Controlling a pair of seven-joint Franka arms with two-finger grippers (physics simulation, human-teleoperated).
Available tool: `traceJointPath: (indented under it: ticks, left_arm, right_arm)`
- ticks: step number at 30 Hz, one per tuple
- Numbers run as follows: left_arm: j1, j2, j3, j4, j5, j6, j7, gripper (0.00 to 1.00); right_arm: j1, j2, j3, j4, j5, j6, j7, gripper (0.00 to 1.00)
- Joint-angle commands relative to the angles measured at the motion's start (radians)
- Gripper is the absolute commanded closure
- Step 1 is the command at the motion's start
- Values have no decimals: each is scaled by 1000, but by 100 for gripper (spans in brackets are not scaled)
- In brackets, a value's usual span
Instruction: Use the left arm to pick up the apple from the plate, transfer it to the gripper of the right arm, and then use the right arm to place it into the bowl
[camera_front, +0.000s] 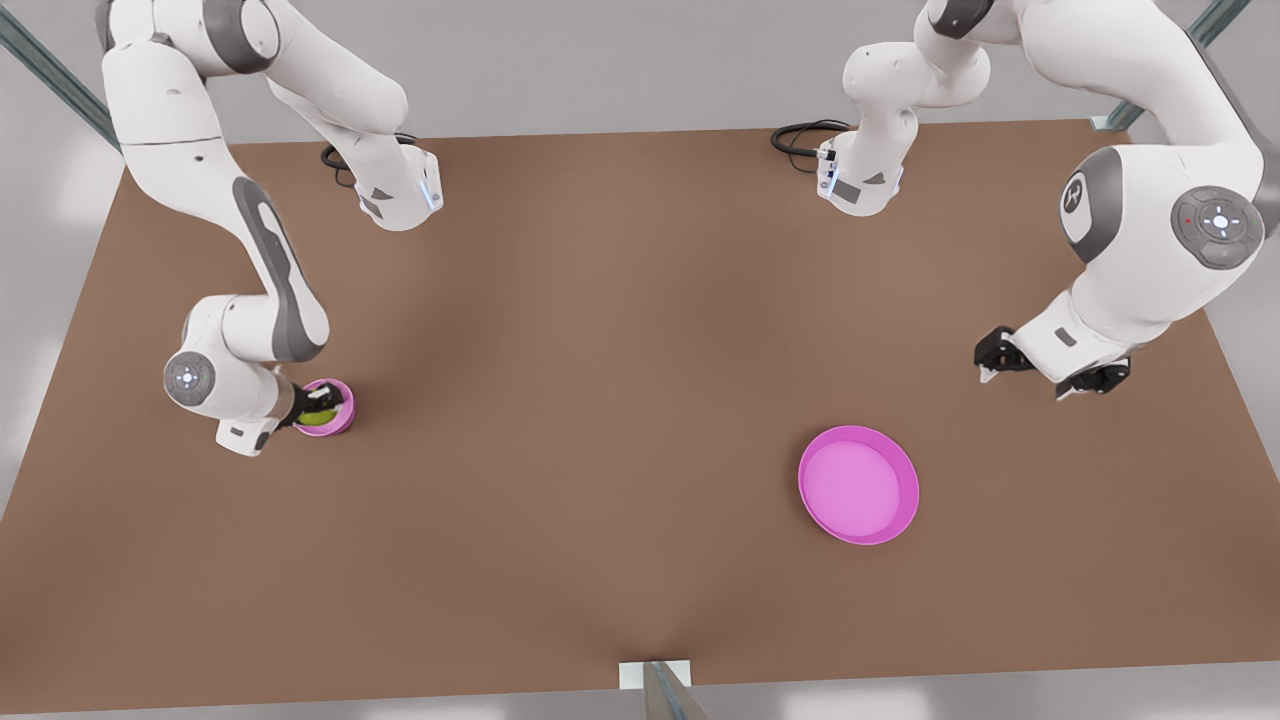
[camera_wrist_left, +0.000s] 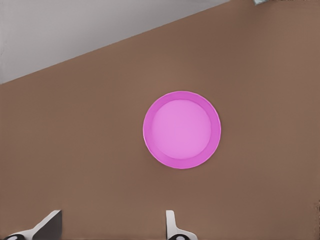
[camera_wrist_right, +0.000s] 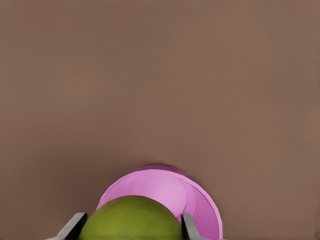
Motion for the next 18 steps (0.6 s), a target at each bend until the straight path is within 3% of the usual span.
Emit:
traceJointPath:
  ticks: [1,11,12,13,18]
  left_arm:
    - [0,1,-1,0,1,-5,-252,0]
    - [0,1,-1,0,1,-5,-252,0]
    - [0,1,-1,0,1,-5,-252,0]
    - [0,1,-1,0,1,-5,-252,0]
    - [0,1,-1,0,-16,-6,-252,0]
  right_arm:
    - [-7,3,0,-5,-35,67,100,43]
    - [-18,-3,0,-52,-35,62,71,39]
    - [-18,-3,0,-52,-35,62,71,24]
    - [-18,-3,0,-52,-35,62,73,0]
    - [-18,-21,0,-30,-35,19,76,0]
